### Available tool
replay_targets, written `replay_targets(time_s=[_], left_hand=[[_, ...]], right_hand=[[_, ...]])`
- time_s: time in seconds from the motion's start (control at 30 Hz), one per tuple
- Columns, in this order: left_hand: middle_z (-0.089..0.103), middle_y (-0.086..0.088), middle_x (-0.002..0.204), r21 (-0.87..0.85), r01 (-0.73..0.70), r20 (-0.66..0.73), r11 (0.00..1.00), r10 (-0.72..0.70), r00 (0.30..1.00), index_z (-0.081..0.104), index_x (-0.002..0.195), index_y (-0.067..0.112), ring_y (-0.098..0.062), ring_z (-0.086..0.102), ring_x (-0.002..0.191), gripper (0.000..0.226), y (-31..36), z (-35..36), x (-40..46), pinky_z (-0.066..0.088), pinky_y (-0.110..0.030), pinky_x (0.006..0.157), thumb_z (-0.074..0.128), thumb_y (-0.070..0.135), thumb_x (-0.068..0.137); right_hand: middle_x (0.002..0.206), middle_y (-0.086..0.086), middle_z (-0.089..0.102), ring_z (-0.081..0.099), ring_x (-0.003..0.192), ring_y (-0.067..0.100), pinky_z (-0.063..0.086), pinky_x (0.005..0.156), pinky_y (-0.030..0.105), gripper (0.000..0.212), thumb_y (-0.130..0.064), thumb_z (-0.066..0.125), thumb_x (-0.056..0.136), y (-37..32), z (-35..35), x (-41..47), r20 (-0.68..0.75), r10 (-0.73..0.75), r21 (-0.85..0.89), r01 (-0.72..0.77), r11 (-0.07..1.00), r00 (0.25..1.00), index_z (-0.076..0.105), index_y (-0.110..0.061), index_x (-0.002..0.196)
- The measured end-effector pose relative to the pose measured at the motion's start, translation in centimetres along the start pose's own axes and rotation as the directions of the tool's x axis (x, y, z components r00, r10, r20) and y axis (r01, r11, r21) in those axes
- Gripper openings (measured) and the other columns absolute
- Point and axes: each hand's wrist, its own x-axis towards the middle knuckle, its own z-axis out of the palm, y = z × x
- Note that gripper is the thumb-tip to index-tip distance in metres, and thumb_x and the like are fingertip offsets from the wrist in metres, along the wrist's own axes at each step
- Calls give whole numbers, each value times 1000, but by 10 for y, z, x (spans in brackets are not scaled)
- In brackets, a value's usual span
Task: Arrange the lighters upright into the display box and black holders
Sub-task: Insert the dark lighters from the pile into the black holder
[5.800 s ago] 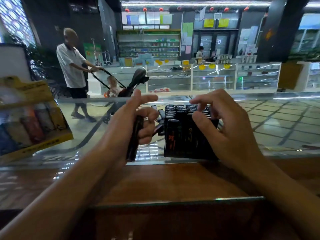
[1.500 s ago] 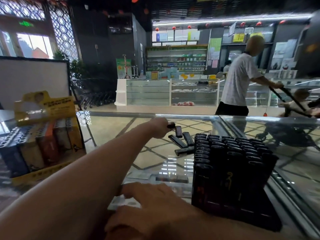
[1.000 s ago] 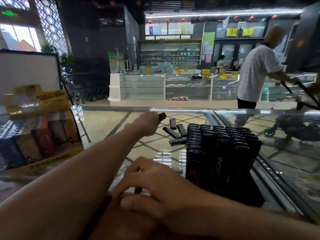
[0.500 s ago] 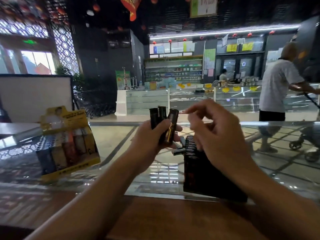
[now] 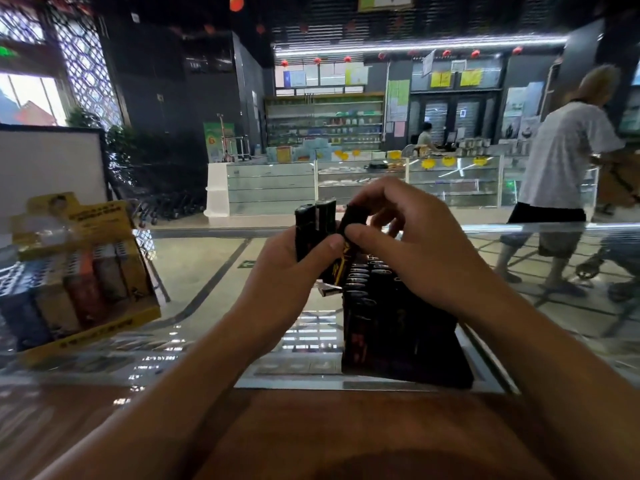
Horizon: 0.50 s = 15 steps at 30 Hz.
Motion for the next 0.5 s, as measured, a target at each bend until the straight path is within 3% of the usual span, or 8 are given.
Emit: replay_targets(time_s=[0.17,0.3,0.5], left_hand=[[78,0,95,-59,-20,-42,998,17,999,66,99,18,-14,72,98,13,-5,-5,1,55,-36,87,53,18,99],[77,-3,86,12,36,-74,999,-35,997,63,100,16,-18,74,82,12,-16,-11,-2,55,-38,69,51,13,102],[76,-1,90,218,107,105,970,-133,986,66,106,12,-9,73,84,14,-30,-2,-13,59,-40,66,53,12,101]], right_hand=[[95,-13,69,64,85,6,53,78,27,21,-18,72,88,8,-15,-8,-117,46,28,-43,999,992,62,-28,102],[94,-10,66,64,86,13,54,82,31,27,-17,73,88,13,-27,-17,-152,101,80,-90,993,983,56,-25,108],[90,-7,69,67,88,12,56,83,33,23,-12,75,85,19,-40,-36,-103,91,66,-84,994,991,60,-26,96]])
